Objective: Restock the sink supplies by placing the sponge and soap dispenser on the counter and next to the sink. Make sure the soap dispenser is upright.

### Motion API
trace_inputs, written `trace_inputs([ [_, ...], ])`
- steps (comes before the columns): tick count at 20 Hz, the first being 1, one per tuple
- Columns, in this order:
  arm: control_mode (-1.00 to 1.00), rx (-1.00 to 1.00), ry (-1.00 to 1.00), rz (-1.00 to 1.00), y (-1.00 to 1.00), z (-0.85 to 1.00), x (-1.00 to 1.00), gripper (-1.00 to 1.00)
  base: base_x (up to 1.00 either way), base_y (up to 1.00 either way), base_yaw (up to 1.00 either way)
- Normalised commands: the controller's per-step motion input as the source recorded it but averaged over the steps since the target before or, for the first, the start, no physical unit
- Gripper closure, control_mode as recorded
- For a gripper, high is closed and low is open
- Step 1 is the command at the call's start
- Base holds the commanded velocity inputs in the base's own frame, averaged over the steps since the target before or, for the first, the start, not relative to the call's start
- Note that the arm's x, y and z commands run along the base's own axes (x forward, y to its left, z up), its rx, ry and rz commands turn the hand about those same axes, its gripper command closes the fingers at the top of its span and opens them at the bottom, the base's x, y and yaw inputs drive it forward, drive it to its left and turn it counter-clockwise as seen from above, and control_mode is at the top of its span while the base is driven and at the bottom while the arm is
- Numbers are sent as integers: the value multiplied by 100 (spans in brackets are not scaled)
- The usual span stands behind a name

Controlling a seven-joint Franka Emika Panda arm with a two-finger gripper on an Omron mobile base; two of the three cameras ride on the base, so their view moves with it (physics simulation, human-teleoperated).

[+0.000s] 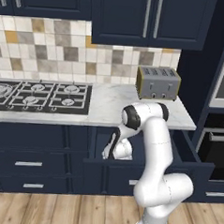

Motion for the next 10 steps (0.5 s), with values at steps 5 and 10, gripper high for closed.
trace_inputs([
  [5,-100,0,4,0,0,0,0,100,0,0,0],
  [10,-100,0,-2,-6,1,48,-16,100,0,0,0],
])
